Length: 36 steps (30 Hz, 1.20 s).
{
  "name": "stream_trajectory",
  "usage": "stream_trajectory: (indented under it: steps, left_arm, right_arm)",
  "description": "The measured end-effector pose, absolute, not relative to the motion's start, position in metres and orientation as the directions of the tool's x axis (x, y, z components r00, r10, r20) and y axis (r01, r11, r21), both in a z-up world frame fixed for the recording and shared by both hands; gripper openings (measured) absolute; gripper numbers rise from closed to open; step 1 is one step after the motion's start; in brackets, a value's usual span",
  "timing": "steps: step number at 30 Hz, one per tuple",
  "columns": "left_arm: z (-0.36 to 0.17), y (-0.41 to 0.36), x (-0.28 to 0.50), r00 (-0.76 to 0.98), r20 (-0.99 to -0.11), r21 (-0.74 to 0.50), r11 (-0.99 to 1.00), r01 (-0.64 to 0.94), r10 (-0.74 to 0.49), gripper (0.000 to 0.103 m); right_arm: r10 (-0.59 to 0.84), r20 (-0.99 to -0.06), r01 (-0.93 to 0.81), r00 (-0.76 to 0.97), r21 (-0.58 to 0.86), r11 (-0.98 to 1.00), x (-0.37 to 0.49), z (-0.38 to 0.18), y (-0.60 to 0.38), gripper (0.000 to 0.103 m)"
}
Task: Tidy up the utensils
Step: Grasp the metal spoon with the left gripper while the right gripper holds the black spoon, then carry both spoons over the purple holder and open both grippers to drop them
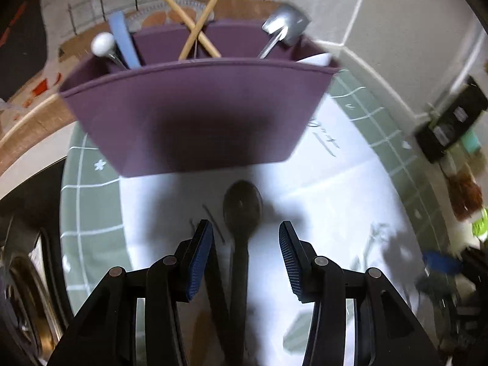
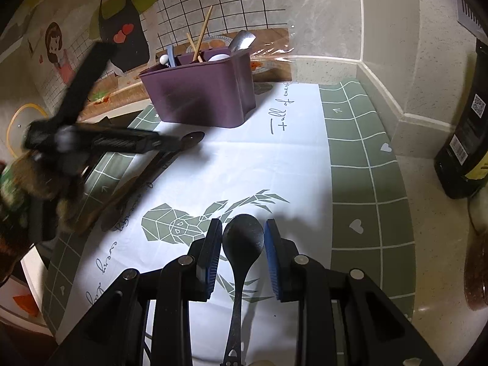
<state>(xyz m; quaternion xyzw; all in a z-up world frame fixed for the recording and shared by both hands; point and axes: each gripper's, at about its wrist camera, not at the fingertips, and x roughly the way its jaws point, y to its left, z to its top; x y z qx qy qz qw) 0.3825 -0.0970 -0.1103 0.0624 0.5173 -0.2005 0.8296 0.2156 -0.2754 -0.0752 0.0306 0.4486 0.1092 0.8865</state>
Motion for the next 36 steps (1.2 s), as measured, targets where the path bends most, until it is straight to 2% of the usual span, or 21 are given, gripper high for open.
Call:
stream_trajectory:
  steps: [13,14,16,22,30,36]
  left_arm:
    - [-0.125,-0.126,0.398,0.332,-0.925,-0.034,0.912,0.408,-0.183,0.045]
    - [-0.127,-0.131,0.398,0.338,-0.924,-0.030,0.915,0.402,-0.179,0.044]
    - [-0.127,-0.132,0.396,0.361,-0.918,-0.015,0.924,0.383,-0.165,0.032]
    - [-0.119,-0.114,0.371,0.392,-0.892,-0.092,0.941,0.326,-0.223,0.031]
    - [-0.081,-0.076,0.302,0.473,-0.824,-0.210,0.944,0.256,-0.312,0.031]
    - [-0.054,-0.054,0.256,0.541,-0.772,-0.254,0.943,0.217,-0.333,0.031]
  right_arm:
    - [0.204,-0.785,-0.148,0.585,0.144,0.978,0.212,-0.075,-0.278,0.026]
    - [0.202,-0.782,-0.148,0.590,0.142,0.979,0.212,-0.074,-0.279,0.026]
    - [0.201,-0.775,-0.148,0.599,0.140,0.979,0.212,-0.071,-0.279,0.026]
    - [0.217,-0.761,-0.178,0.612,0.135,0.975,0.215,-0.065,-0.273,0.026]
    - [0.269,-0.754,-0.239,0.599,0.152,0.959,0.220,-0.062,-0.256,0.026]
    - [0.321,-0.740,-0.298,0.591,0.170,0.939,0.223,-0.053,-0.239,0.026]
